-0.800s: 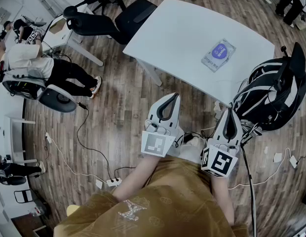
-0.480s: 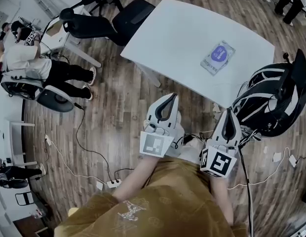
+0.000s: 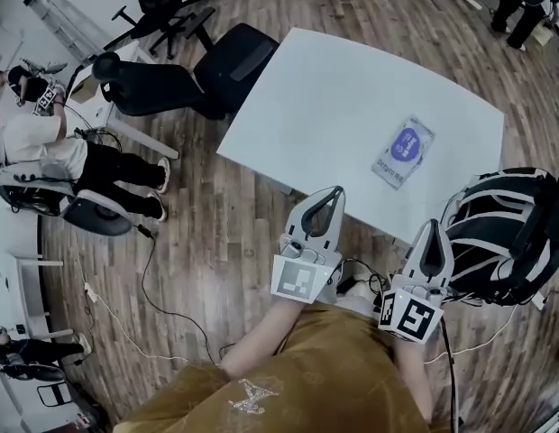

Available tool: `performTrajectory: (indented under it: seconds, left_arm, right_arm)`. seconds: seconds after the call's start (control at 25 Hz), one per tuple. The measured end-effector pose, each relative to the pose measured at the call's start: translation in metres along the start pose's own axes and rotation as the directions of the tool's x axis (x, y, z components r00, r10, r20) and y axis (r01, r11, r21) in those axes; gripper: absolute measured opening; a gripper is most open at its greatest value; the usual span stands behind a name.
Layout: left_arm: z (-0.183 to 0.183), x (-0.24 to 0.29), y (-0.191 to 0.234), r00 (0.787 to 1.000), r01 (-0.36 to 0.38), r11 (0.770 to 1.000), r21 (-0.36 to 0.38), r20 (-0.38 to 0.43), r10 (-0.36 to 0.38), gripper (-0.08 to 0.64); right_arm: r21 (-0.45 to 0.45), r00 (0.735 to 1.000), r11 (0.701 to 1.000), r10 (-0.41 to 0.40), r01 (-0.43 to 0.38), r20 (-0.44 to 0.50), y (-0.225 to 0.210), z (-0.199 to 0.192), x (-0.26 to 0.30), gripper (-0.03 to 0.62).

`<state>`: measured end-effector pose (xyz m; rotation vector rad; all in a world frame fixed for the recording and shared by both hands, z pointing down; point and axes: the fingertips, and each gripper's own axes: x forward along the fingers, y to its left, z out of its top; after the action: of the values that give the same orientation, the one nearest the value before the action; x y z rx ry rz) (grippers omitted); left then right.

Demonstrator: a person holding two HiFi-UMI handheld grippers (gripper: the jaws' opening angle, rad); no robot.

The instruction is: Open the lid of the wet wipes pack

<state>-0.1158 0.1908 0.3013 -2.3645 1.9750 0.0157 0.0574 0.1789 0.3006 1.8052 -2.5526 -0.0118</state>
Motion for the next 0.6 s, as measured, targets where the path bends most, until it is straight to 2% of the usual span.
performTrajectory:
  seconds: [0.12,0.24,0.44,0.52,0.6]
  left_arm:
    - [0.000,0.026,0.017,0.999,0.052,0.999,0.005,-0.001,-0.052,0.006]
    - [-0.010,0.044,0.037,0.995,0.096,0.995,-0.018,-0.024,-0.096,0.006]
    - [-0.020,0.086,0.052,0.988,0.147,0.989,-0.016,-0.040,-0.147,0.006]
    - [-0.013,0.104,0.050,0.983,0.186,0.982,0.027,-0.010,-0.186,0.006]
    - [-0.001,0.118,0.043,0.969,0.239,0.961,0.140,0.024,-0.245,0.006]
  right_arm:
    - [0.023,0.999,0.998,-0.053,0.053,0.011,-0.003,0.002,0.025,0.008]
    - [0.018,0.994,0.994,-0.108,0.109,-0.023,0.002,-0.006,0.044,0.008]
    - [0.040,0.988,0.988,-0.149,0.151,-0.048,-0.001,-0.010,0.073,0.008]
    - [0.048,0.987,0.986,-0.156,0.157,-0.031,-0.004,-0.005,0.082,0.008]
    - [0.047,0.987,0.986,-0.158,0.158,-0.011,-0.006,0.003,0.091,0.008]
